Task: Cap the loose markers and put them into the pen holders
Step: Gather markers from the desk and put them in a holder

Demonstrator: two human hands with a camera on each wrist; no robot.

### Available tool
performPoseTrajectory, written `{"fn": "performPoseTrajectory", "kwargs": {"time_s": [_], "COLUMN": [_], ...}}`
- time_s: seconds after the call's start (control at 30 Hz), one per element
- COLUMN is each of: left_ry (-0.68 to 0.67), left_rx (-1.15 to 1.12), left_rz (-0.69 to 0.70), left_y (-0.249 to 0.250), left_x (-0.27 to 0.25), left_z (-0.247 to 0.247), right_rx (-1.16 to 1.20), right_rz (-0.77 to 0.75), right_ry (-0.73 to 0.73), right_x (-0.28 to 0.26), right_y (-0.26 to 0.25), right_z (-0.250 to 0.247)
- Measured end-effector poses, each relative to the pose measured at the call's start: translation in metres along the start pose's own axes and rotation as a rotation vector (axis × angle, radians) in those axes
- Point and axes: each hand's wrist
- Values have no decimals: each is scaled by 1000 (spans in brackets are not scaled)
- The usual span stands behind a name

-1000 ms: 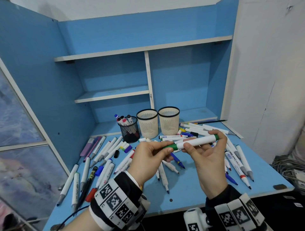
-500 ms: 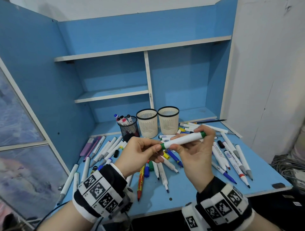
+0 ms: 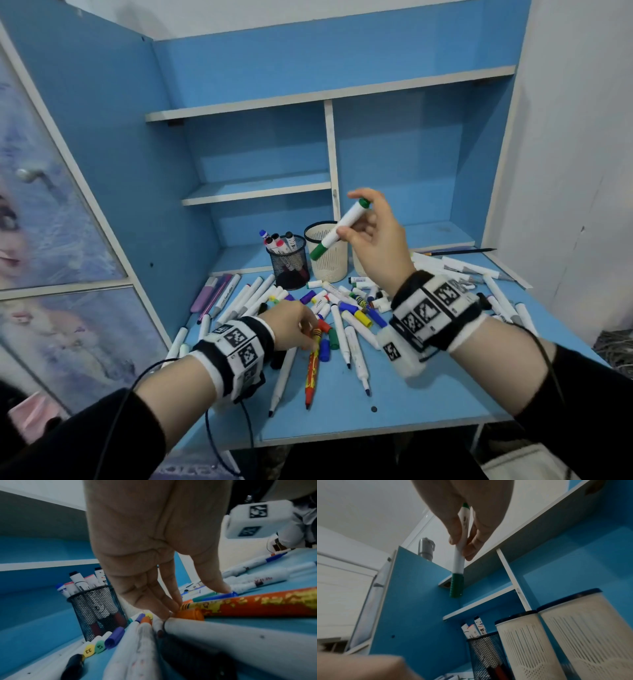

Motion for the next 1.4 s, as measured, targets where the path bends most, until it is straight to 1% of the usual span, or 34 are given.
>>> {"fn": "performPoseTrajectory", "kwargs": {"time_s": [0.07,0.13,0.33,0.43,0.53,0.67,0.77,0.93,1.0,1.07,1.13,1.23,1.3,1.4], "left_ry": [-62,-94,-157,-113,-38,-79,-64,-29,-23,-12,35,146,245,399], "left_rx": [57,74,88,41,-10,51,74,157,94,-34,-124,-208,-282,-488], "left_rz": [-47,-71,-63,-7,52,65,74,62,75,70,75,92,137,192], "left_y": [1,1,-2,-5,-9,-9,-7,2,4,5,4,4,3,-4], "left_x": [6,11,20,24,27,28,26,21,21,19,17,5,-7,-29], "left_z": [-2,-4,-9,-8,-3,2,1,2,2,2,2,-2,-7,-17], "right_rx": [-66,-116,-219,-247,-266,-326,-393,-520,-568,-657,-749,-874,-865,-743], "right_rz": [4,4,64,105,135,142,149,249,303,348,365,352,315,236], "right_ry": [-27,-38,-93,-116,-84,-69,-77,-161,-186,-222,-285,-379,-385,-406], "right_x": [23,42,83,93,97,102,106,114,115,115,113,109,104,89], "right_y": [8,17,38,49,61,77,86,99,101,104,105,101,93,77], "right_z": [5,10,29,39,47,56,61,68,67,64,62,58,53,44]}}
Point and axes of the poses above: each hand's wrist, its own x-axis towards the middle knuckle, its own z-axis out of the palm, y = z × x, and after that the axes turned 14 degrees about -y, right-handed
